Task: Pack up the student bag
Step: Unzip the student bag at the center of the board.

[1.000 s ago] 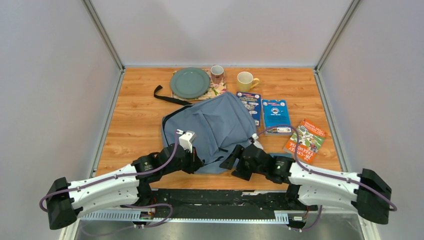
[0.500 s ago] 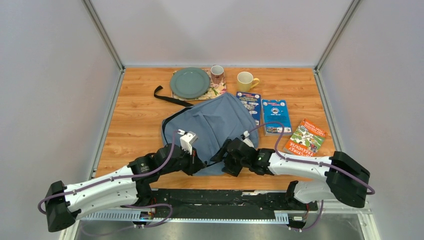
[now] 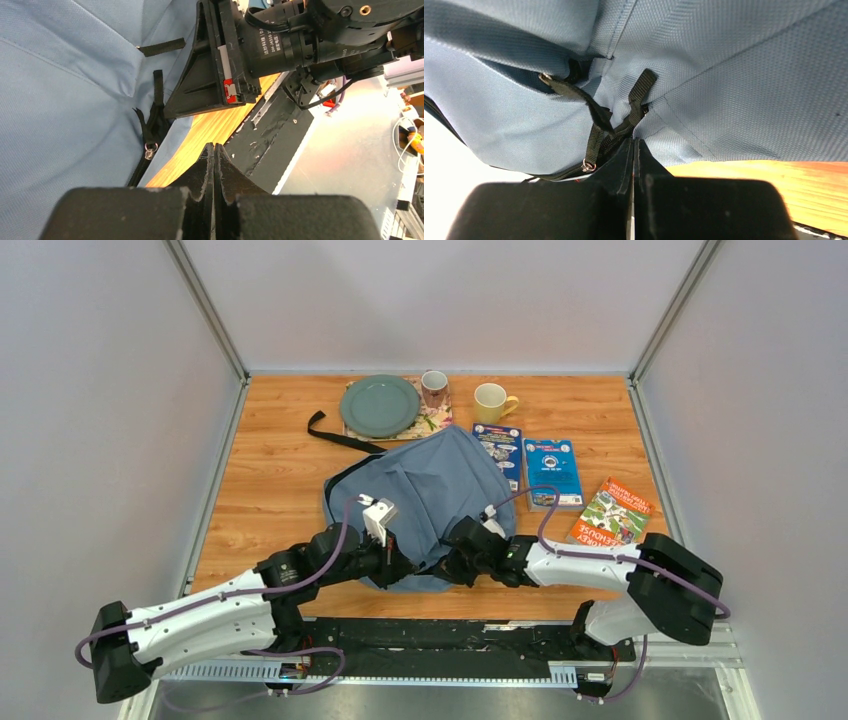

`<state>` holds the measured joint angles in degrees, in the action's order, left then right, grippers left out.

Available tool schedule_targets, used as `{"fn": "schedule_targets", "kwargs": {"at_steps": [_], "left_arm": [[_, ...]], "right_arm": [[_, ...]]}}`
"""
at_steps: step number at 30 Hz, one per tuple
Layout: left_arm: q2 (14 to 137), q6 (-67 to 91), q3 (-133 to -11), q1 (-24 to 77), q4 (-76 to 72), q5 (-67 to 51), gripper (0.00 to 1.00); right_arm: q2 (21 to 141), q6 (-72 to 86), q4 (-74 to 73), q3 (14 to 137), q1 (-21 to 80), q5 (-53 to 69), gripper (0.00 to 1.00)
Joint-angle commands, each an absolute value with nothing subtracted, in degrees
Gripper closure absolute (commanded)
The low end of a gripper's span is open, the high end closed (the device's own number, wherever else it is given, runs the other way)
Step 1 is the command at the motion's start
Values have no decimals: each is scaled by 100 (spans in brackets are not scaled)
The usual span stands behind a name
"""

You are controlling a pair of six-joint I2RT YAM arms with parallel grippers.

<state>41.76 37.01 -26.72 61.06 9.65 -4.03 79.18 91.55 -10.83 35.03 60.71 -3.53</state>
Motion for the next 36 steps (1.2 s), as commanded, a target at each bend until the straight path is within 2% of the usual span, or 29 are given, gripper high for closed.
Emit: {"fn": "schedule_targets", "kwargs": {"at_steps": [1,5,6,8,9,12,15,23,28,36], "left_arm": [[4052,3586,-2874,6126,984,-256,100],[4025,3674,-2918,6126,1475,392,100],[4121,3674,-2918,6126,1555,448,81],[4262,3656,-2935,6126,1512,492,69],[4445,3639,-2953,6126,1390,492,56],[4902,3542,-3093,6126,1100,510,38],[5377,3472,-3295,6126,1063,536,33],[6073,3472,-3270,6108,975,370,32],[6477,3401,-3235,6100,1055,343,38],[6881,3147,-3024,6038,598,168,38]], "right_arm": [[7568,8763,-1326,3595,6021,-860,100],[7120,8535,-1573,3542,6021,-1300,100],[7084,8499,-1599,3533,6029,-1327,100],[7093,8420,-1530,3524,6038,-1231,100],[7136,8376,-1407,3524,6073,-1187,100],[7391,8341,-1214,3551,6196,-1037,100],[7646,8332,-1152,3586,6328,-976,100],[7893,8341,-633,3305,6495,-1010,100],[7840,8349,-606,3226,6530,-1063,100],[7805,8323,-528,3182,6557,-1046,100]]}}
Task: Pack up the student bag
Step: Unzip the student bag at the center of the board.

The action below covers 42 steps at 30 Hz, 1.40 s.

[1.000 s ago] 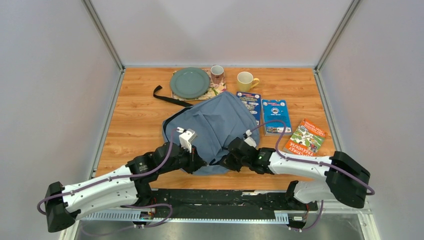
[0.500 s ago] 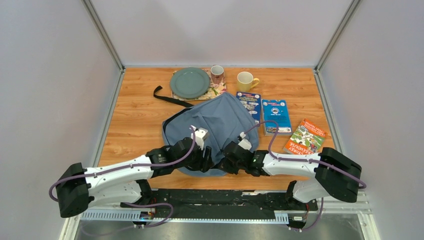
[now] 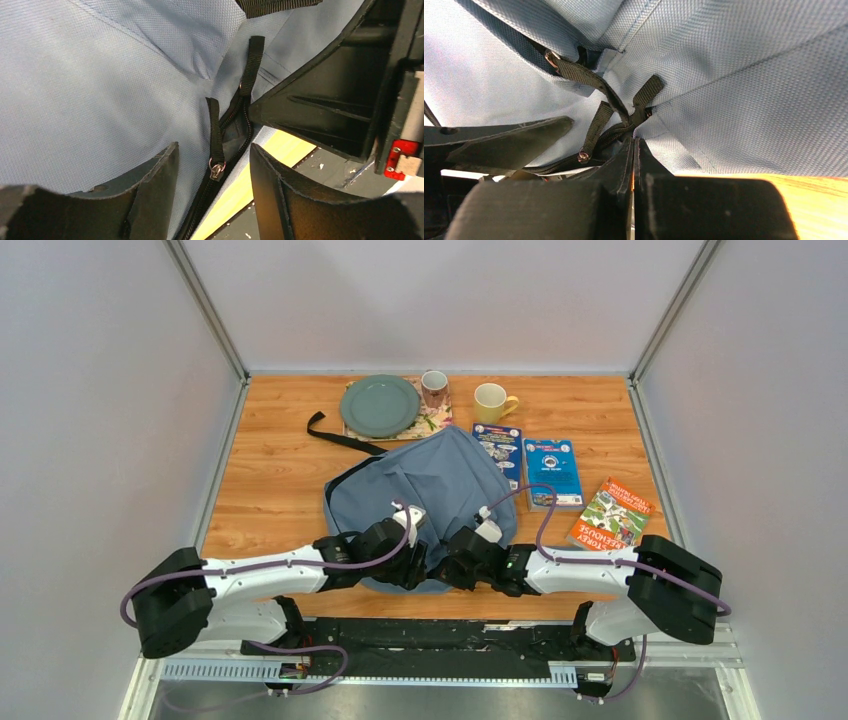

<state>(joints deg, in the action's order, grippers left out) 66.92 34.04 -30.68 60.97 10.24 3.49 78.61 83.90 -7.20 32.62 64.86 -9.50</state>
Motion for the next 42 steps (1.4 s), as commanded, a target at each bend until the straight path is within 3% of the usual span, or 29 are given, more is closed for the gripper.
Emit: {"fn": "schedule_targets", "kwargs": {"at_steps": [1,9,15,19,32,42], "left_arm": [[6934,3068,-3015,6038,537,106,39],[7224,3102,-2830,5854,246,-369,51],[7269,3225,-2690,5766,123,-387,85],[7190,3313,-2637,5730,97,-335,100],[5688,3682,-2268,5423,106,255,100],[5221,4051,-1908,5247,0,264,100]], "right_arm": [[7805,8323,-527,3182,6557,-1046,100],[7813,8306,-527,3182,6557,-1037,100],[7805,8271,-536,3190,6557,-1028,100],[7813,8271,-554,3173,6557,-1020,100],[7796,8332,-615,3085,6557,-1046,100],[7787,8324,-606,3041,6557,-1046,100]]}}
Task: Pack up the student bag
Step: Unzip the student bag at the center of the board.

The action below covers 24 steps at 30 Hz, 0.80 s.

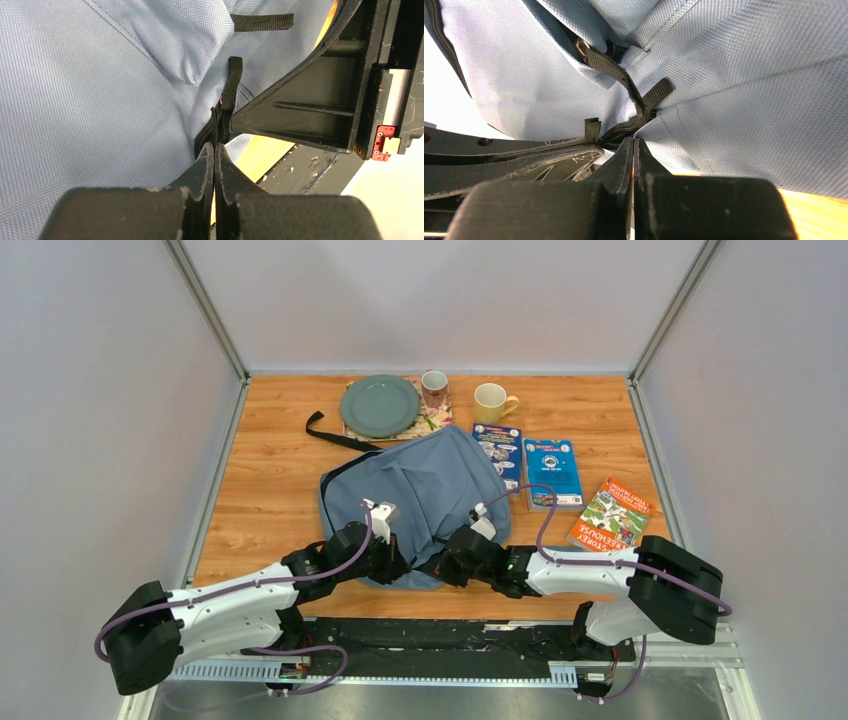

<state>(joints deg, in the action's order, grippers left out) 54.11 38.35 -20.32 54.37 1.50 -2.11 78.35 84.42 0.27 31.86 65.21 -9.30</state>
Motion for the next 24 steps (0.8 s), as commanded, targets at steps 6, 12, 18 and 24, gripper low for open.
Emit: {"fn": "schedule_targets", "kwargs": {"at_steps": [6,12,18,24], "left_arm": [[5344,4429,-1811,5177,-667,35,100],[5449,4992,-1512,5063,-1458,-141,94],[5739,5054,-1476,5063,-1863,-281,88],[6178,5098,-1485,5063,-2048,-553,96]], "right_arm": [[7875,8271,-589,3103,6557,-967,100],[7910,8218,-519,3094,6574,-888,100],[7893,8191,-387,3041,6583,-835,100],[7910,8174,-352,3059,6583,-817,100]]}}
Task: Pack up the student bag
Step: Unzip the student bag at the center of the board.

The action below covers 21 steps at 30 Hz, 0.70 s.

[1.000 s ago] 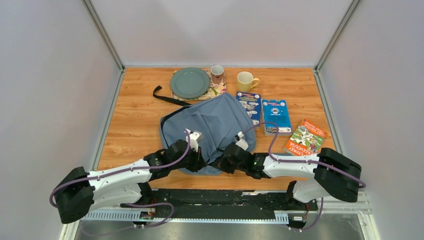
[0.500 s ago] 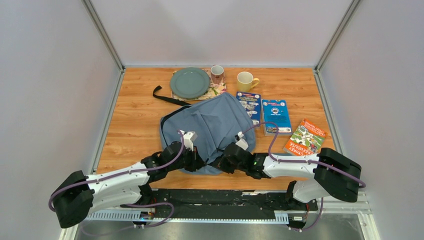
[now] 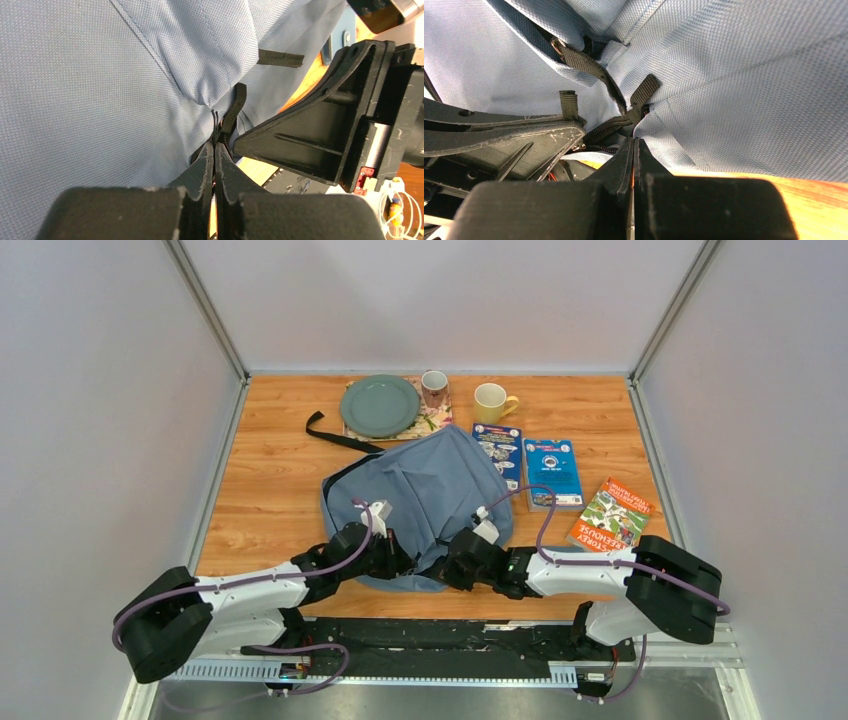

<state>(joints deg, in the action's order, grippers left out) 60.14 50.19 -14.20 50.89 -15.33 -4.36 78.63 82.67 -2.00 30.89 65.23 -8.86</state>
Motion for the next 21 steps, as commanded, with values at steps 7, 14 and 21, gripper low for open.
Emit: {"fn": "schedule_targets", "kwargs": {"at_steps": [7,14,21], "left_arm": [[5863,4826,-1582,5063,-1470,-230,100],[4177,3982,-1898,5071,1014,1008,100],[2779,3700,-2206,5063,2706,1529,100]], "right_arm": [[7717,8209,-606,2962,6539,-993,100],[6734,8148,-1256,2681,6232,-1590,100],[5977,7542,-2389,2996,6012,-2363,100]]}}
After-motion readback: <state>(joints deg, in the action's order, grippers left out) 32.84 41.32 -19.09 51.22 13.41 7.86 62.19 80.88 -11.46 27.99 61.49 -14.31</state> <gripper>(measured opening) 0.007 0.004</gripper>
